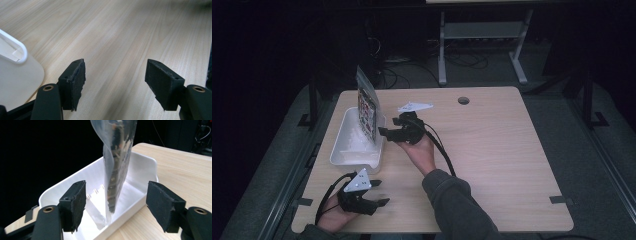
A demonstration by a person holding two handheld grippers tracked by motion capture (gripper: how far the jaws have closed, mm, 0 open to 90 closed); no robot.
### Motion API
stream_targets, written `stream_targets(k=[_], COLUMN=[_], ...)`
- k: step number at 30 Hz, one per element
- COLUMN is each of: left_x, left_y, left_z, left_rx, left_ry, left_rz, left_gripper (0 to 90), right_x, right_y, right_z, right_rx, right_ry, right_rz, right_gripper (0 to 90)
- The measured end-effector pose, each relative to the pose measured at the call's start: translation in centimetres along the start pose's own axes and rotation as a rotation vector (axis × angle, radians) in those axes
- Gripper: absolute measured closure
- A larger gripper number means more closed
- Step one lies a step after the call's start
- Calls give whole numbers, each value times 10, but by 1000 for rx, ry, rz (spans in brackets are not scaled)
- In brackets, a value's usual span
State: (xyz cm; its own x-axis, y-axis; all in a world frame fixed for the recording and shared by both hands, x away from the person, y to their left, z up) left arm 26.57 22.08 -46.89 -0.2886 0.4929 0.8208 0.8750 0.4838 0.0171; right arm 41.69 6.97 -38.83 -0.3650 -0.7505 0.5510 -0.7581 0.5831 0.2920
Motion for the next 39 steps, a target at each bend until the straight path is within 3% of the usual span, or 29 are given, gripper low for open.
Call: stream_targets(k=[4, 10, 39], left_x=[-1, -1, -4], left_y=[0, 0, -2], left_z=[0, 0, -1], left_rx=[-3, 0, -12], left_ry=[2, 3, 5], left_rz=[0, 5, 11], left_gripper=[321, 320, 318], right_x=[12, 25, 85], right_y=[-7, -16, -46], right_z=[5, 14, 52], right_rx=[-12, -17, -44], right_ry=[4, 12, 55], right_rz=[-31, -39, -27], right_gripper=[330, 309, 290])
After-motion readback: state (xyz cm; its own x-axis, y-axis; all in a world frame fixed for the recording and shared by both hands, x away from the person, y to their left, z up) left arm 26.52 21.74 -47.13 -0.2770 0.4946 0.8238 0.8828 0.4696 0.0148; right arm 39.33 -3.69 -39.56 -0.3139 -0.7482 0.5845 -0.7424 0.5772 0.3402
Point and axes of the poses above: each handheld gripper's, and its own axes: x roughly backward along the jaws, z roughly out of its underside, y roughly to its left, the point moved 4 cm from there along -x, roughly forward along the jaws, and after that the axes turned 11 degrees about y, right-handed, at the moved point
